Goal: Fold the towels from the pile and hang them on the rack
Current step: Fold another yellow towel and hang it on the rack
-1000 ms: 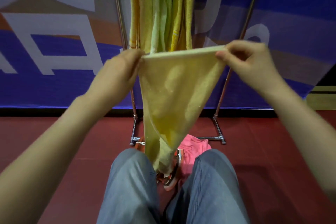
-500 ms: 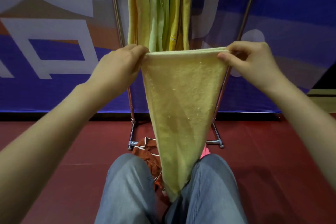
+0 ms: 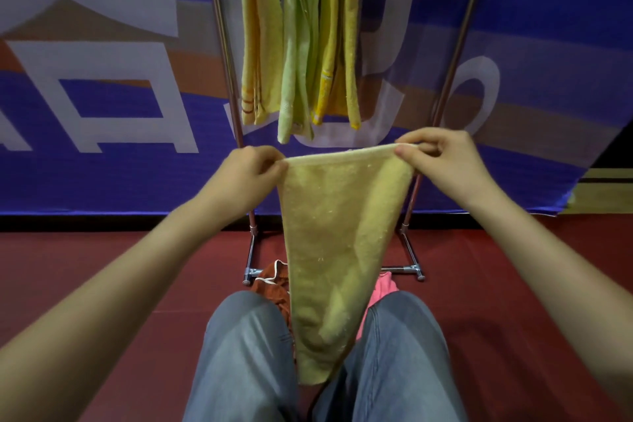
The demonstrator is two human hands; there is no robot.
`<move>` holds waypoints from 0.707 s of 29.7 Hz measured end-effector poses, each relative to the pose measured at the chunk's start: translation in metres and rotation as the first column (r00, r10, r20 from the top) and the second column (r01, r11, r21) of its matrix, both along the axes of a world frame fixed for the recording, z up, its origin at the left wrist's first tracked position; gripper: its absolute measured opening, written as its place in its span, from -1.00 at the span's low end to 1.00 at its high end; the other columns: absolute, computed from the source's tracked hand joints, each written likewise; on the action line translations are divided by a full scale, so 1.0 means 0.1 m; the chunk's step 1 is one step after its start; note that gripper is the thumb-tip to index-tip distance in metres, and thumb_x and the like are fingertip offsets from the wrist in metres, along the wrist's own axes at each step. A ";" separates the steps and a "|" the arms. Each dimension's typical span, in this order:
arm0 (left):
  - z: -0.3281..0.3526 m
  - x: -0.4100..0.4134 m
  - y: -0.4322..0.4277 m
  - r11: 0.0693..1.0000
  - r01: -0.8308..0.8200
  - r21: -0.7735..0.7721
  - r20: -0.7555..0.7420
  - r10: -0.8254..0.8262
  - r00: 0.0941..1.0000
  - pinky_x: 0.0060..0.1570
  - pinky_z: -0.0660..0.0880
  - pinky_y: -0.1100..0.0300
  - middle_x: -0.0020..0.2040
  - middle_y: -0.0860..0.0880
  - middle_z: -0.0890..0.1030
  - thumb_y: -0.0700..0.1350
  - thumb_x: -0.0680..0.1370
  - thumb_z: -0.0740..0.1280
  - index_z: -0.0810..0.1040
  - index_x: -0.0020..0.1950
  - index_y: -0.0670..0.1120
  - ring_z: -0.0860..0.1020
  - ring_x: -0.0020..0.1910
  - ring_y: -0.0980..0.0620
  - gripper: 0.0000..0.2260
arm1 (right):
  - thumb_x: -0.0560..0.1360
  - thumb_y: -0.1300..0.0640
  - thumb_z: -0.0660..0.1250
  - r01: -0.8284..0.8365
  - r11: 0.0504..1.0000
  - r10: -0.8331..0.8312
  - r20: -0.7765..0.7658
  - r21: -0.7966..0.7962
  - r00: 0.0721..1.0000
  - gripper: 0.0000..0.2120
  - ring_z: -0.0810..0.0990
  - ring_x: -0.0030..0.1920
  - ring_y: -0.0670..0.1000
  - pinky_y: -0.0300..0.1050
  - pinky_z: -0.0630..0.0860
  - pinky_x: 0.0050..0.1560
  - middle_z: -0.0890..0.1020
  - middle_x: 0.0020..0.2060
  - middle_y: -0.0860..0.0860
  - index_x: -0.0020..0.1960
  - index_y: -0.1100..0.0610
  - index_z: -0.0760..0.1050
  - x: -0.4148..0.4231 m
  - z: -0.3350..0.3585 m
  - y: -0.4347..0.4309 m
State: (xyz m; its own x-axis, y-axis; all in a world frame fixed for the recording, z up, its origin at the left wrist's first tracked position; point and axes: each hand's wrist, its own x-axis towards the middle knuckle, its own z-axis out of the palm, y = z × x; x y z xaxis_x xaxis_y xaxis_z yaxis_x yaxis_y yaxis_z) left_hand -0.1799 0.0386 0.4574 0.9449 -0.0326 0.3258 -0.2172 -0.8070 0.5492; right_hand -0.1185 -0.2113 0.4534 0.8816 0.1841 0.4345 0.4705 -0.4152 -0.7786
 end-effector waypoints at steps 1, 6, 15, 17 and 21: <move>-0.02 0.00 -0.02 0.998 -0.010 -0.065 -0.026 0.008 1.000 -0.23 0.44 0.35 -0.22 -0.03 0.60 -0.15 0.56 0.18 0.57 0.00 -0.18 0.55 -0.25 0.11 -0.80 | 0.44 0.25 0.36 0.006 1.000 -0.006 -0.027 0.014 1.000 -0.92 0.51 -0.49 -0.28 -0.47 0.45 -0.38 0.59 -0.40 0.02 -0.08 0.24 0.58 0.00 -0.03 0.01; -0.17 -0.02 -0.16 0.923 -0.050 -0.381 -0.133 -0.002 0.991 -0.35 0.54 0.35 -0.35 -0.03 0.60 -0.20 0.52 0.24 0.58 -0.19 -0.14 0.57 -0.45 0.20 -0.84 | 0.44 0.24 0.35 0.023 0.998 -0.017 -0.106 0.056 0.994 -0.84 0.53 -0.54 -0.19 -0.35 0.52 -0.45 0.57 -0.47 0.05 -0.28 0.05 0.53 -0.03 -0.12 0.12; -0.48 -0.01 -0.50 0.858 -0.101 -0.504 -0.191 0.004 0.982 -0.09 0.58 0.12 -0.33 -0.12 0.63 -0.19 0.49 0.28 0.61 -0.19 -0.15 0.60 -0.35 0.07 -0.87 | 0.44 0.24 0.35 -0.118 0.980 0.165 -0.317 0.162 0.934 -0.83 0.55 -0.47 -0.15 -0.18 0.56 -0.33 0.58 -0.42 0.15 -0.29 0.03 0.50 -0.28 -0.39 0.48; -0.50 -0.03 -0.52 0.852 -0.088 -0.516 -0.180 -0.007 0.984 0.00 0.57 -0.04 -0.25 -0.16 0.67 -0.11 0.45 0.29 0.62 -0.16 -0.15 0.65 -0.21 -0.06 -0.85 | 0.44 0.23 0.35 -0.153 0.973 0.203 -0.324 0.172 0.924 -0.82 0.56 -0.43 -0.17 -0.15 0.56 -0.27 0.59 -0.41 0.09 -0.27 0.00 0.50 -0.31 -0.43 0.53; -0.52 -0.08 -0.50 0.855 -0.054 -0.515 -0.159 -0.034 0.987 0.05 0.54 -0.11 -0.17 -0.14 0.68 0.03 0.39 0.21 0.62 -0.12 -0.14 0.65 -0.11 -0.06 -0.69 | 0.48 0.22 0.30 -0.198 0.953 0.272 -0.367 0.227 0.890 -0.83 0.60 -0.31 -0.10 -0.09 0.59 -0.14 0.62 -0.35 0.06 -0.20 -0.02 0.52 -0.34 -0.44 0.58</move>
State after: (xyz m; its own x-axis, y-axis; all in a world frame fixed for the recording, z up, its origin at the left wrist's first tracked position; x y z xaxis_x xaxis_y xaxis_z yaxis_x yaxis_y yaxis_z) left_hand -0.1874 -0.0118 0.4056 0.9841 0.1087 0.1404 -0.0862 -0.3988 0.9130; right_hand -0.1529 -0.1534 0.4092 0.9267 0.3593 0.1104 0.1802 -0.1668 -0.9694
